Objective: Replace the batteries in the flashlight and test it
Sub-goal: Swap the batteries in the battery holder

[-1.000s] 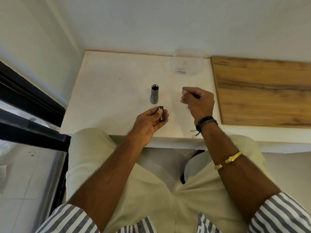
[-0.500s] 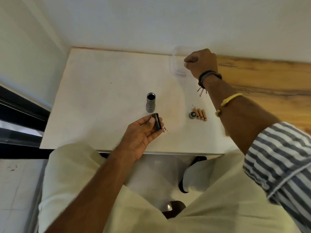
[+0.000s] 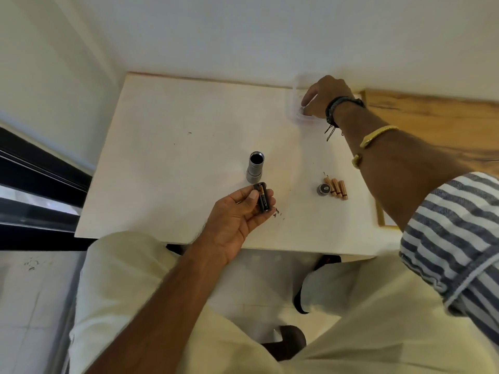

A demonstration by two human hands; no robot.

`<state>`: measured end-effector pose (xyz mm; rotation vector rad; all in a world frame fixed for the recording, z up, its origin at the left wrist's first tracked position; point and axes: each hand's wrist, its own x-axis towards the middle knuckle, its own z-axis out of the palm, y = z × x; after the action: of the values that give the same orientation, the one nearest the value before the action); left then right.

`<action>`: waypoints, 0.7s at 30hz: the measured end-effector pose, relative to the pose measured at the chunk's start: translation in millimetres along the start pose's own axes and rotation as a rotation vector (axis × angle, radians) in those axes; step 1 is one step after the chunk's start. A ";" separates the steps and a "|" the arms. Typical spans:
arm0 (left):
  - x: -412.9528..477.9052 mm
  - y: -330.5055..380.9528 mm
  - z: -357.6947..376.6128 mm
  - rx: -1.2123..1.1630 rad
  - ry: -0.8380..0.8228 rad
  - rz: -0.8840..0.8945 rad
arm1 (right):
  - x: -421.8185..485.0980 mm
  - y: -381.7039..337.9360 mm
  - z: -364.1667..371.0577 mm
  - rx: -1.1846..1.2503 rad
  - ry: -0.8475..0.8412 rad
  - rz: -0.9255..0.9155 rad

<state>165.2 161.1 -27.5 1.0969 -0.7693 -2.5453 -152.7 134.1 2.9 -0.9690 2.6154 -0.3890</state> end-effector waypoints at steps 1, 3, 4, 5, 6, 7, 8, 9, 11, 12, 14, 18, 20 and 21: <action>-0.7 0.3 0.3 -0.002 -0.003 0.000 | -2.1 0.4 -0.5 0.038 0.027 0.002; -1.6 0.8 0.5 0.001 -0.015 0.000 | -5.0 2.1 -2.7 0.121 0.104 0.013; -2.6 1.0 1.0 0.004 -0.020 0.001 | -8.8 2.2 -5.5 0.162 0.133 0.019; -3.7 1.2 1.3 0.005 -0.024 0.000 | -13.1 2.8 -7.9 0.199 0.154 0.024; -4.9 1.1 1.4 0.003 -0.026 -0.001 | -18.4 3.0 -10.2 0.236 0.169 0.024; -5.7 1.0 1.6 0.002 -0.025 -0.001 | -24.6 2.7 -12.7 0.269 0.182 0.020; -5.8 0.5 1.6 0.000 -0.022 -0.003 | -31.6 2.7 -14.7 0.293 0.194 0.012; -6.7 0.2 1.6 0.000 -0.019 -0.002 | -41.0 2.0 -17.1 0.315 0.205 -0.001; -8.6 -1.0 1.2 -0.001 -0.014 -0.002 | -64.0 0.0 -18.9 0.402 0.207 -0.014; -9.6 -1.6 1.2 0.000 -0.013 0.000 | -76.9 -1.2 -18.2 0.477 0.200 -0.017; -11.7 -2.4 1.7 -0.001 -0.015 0.005 | -105.4 -3.6 -15.6 0.653 0.178 -0.017; -17.6 -4.1 4.4 0.012 -0.027 0.030 | -164.8 -4.2 -0.7 0.946 0.062 -0.016; -20.6 -5.3 4.7 0.026 -0.030 0.040 | -192.1 -5.3 9.4 1.076 0.017 -0.019; -22.4 -6.2 4.8 0.029 -0.032 0.043 | -205.4 -6.2 14.5 1.139 -0.001 -0.014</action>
<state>176.8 177.7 -15.0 1.0395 -0.8315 -2.5293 3.8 264.5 33.9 -0.5379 1.8305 -1.6039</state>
